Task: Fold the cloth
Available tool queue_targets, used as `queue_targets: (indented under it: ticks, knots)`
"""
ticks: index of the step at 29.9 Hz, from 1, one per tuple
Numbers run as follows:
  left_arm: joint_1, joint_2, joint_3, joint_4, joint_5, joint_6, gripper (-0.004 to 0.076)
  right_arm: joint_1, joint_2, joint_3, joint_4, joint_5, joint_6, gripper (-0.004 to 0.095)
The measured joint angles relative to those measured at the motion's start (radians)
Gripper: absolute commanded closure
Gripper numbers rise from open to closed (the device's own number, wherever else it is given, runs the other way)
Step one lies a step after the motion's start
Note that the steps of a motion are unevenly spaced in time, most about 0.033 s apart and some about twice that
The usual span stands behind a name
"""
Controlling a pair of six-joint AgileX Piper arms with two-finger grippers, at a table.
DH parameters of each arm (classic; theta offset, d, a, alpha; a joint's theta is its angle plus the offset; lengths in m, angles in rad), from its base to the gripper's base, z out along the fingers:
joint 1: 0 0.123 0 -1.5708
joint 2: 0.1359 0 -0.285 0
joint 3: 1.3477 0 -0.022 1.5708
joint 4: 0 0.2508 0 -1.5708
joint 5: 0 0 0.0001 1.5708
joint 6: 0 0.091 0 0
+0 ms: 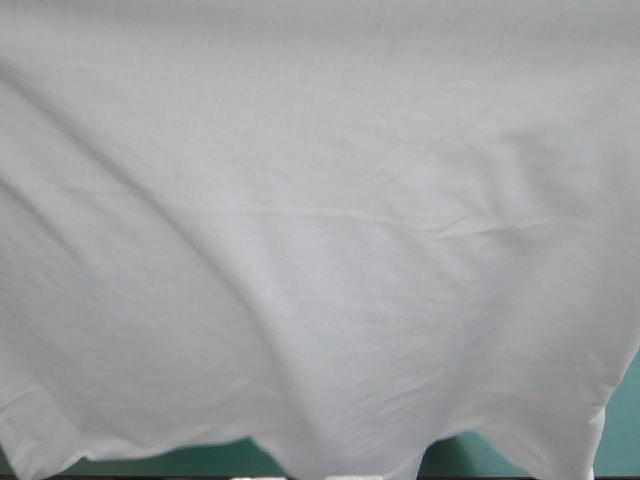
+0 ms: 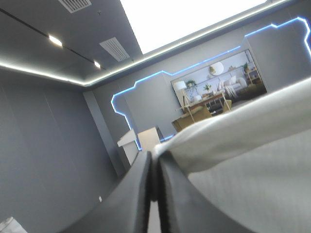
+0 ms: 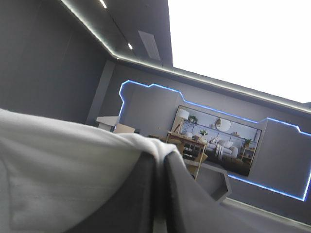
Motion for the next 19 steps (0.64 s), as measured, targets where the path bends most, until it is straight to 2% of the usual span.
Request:
queue_targets:
  ticks: [6,12,19]
  knots:
    - [0.000,0.122,0.012,0.020,0.044,0.000,0.0705,0.000,0.116,-0.001,-0.018,0.065,-0.006,0.0908]
    - [0.000,0.271,0.132,0.059,0.051,-0.001,0.0705,0.000,0.354,0.015,-0.031,0.103,-0.006,0.0908]
    - [0.000,0.517,0.270,0.079,0.013,-0.017,0.0705,0.000,0.662,0.042,-0.017,0.086,-0.018,0.0908]
